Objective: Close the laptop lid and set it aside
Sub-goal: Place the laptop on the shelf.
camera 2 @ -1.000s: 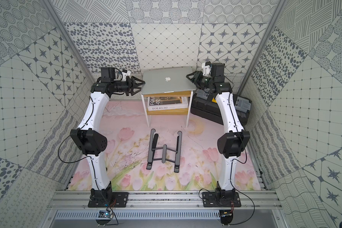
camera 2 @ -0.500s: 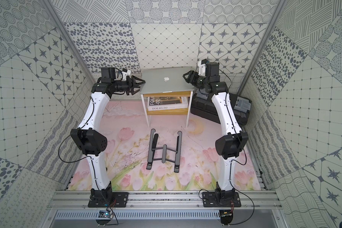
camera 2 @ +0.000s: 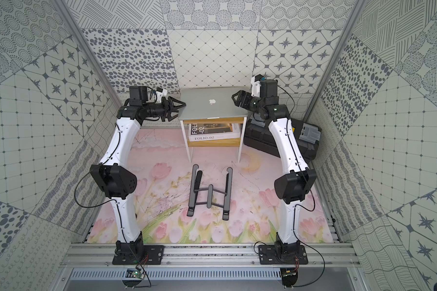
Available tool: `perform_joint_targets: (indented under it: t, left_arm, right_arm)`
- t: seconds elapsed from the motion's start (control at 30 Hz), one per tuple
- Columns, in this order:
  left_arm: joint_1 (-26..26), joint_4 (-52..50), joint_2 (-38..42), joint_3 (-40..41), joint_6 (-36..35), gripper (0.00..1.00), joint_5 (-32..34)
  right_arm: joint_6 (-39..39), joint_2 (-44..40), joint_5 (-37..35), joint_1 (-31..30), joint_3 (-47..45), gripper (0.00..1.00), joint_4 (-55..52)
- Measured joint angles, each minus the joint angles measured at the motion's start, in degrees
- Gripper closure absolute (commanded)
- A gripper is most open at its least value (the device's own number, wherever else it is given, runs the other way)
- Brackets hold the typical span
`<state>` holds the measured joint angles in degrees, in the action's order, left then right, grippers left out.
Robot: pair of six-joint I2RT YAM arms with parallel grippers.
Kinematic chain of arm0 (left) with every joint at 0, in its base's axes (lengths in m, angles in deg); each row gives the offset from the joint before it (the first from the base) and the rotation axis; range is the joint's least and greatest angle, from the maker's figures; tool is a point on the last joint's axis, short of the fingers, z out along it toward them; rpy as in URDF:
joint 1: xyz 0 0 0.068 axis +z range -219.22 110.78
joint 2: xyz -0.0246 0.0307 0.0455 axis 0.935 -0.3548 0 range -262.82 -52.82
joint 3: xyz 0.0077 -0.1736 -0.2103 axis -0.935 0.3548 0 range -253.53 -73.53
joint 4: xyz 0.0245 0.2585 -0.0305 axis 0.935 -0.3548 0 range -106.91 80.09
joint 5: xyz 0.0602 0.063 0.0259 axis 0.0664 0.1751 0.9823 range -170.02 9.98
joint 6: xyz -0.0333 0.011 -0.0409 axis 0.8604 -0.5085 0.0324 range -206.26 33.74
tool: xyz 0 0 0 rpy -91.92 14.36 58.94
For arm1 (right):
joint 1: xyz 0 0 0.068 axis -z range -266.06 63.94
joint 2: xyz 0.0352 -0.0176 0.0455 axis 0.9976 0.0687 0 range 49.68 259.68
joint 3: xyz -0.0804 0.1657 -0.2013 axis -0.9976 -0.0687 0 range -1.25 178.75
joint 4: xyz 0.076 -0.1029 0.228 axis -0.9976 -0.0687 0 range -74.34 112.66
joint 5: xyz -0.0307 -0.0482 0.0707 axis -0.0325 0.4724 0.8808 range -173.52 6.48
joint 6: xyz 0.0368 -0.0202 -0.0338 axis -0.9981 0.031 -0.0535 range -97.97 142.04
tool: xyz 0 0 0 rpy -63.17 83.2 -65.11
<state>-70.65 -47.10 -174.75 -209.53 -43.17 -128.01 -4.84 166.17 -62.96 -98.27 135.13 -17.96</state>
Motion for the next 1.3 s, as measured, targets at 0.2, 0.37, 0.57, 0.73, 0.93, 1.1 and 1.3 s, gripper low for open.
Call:
perform_joint_targets:
  t: [0.2, 0.37, 0.57, 0.73, 0.93, 1.1, 1.3]
  left_arm:
    - [0.0, -0.81, 1.6, 1.75, -1.22, 0.35, 0.87]
    - [0.28, -1.73, 2.91, 2.73, -1.77, 0.32, 2.19]
    - [1.25, -2.6, 7.43, 3.32, -2.84, 0.27, 5.35]
    - [1.36, -3.37, 13.27, 3.34, -5.53, 0.23, 10.4]
    - [-0.42, -6.36, 20.04, 3.23, -11.3, 0.16, 18.99]
    - [-5.35, -7.3, 27.98, 5.95, -17.25, 0.09, 25.81]
    - [-9.86, -1.18, 47.19, 28.13, -22.77, 0.01, 31.1]
  right_arm:
    - [1.84, 0.24, -0.04, 0.92, 0.02, 0.11, -4.04]
    - [3.41, 0.24, -0.28, 1.05, 0.61, 0.03, -5.29]
    - [3.96, -1.03, -0.31, 1.05, 1.53, 0.03, -5.99]
    - [4.63, -5.57, -0.37, 1.05, 1.53, 0.03, -7.32]
    - [5.29, -12.9, -0.81, 0.96, 1.49, 0.03, -7.69]
    - [7.67, -20.68, -2.25, -1.84, -3.04, 0.03, -7.65]
    - [14.51, -36.79, -6.27, -11.41, -22.77, 0.03, -5.38]
